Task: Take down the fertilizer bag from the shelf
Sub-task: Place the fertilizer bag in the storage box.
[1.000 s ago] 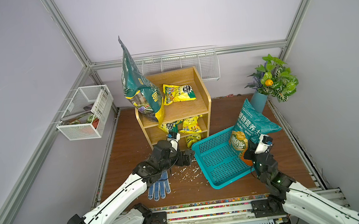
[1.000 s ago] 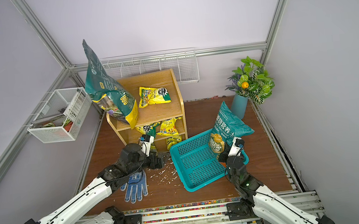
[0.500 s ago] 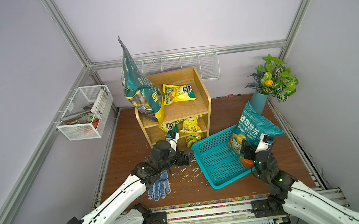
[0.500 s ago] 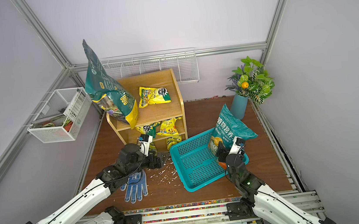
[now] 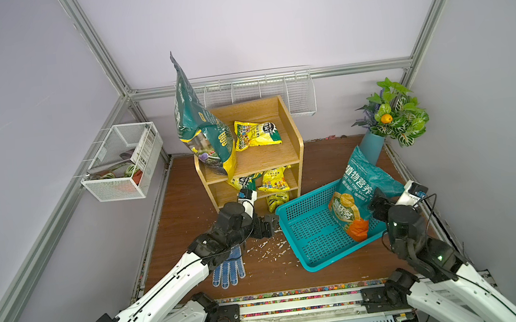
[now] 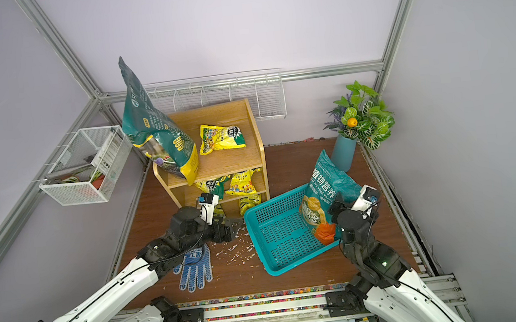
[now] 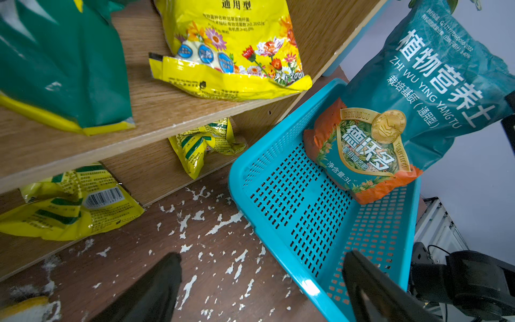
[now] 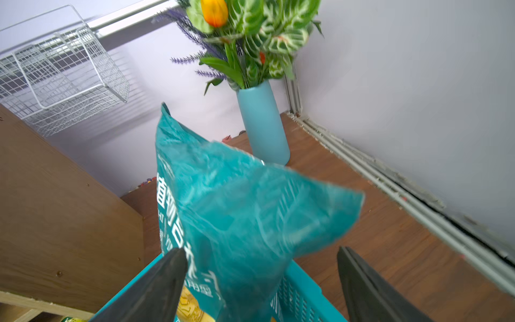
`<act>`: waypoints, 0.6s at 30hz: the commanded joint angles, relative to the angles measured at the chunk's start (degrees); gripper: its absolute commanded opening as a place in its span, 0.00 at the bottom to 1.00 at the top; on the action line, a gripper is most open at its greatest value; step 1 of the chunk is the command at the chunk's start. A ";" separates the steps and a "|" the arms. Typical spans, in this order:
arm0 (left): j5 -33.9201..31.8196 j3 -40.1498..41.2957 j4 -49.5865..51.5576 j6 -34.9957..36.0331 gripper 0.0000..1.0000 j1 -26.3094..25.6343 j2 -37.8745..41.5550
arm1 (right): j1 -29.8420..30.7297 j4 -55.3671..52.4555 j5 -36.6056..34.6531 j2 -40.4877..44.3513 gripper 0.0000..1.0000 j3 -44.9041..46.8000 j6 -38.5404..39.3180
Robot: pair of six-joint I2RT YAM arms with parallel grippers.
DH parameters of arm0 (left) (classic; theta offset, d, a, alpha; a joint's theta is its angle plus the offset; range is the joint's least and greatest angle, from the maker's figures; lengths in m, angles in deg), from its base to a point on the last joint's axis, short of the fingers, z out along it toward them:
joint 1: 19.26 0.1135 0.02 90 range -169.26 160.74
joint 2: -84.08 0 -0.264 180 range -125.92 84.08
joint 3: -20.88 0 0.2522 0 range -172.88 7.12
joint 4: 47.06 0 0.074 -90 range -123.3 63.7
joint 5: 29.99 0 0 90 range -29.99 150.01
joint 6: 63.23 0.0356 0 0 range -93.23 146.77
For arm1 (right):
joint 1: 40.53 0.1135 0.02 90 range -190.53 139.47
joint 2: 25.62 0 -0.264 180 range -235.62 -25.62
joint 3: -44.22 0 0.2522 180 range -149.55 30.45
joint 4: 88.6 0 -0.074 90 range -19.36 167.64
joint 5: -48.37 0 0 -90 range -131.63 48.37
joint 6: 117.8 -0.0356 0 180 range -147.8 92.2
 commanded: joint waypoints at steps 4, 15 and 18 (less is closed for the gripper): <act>0.67 -2.84 1.89 0.36 0.95 -0.19 0.63 | -0.23 -1.44 12.05 -13.72 0.89 -15.69 9.72; -2.20 -3.52 6.56 1.53 0.95 -0.19 1.93 | 20.12 -7.87 10.91 -38.27 0.86 -52.55 26.52; -2.49 -2.63 5.64 0.86 0.95 -0.18 3.31 | 20.04 -4.59 9.64 -37.69 0.86 -50.56 26.74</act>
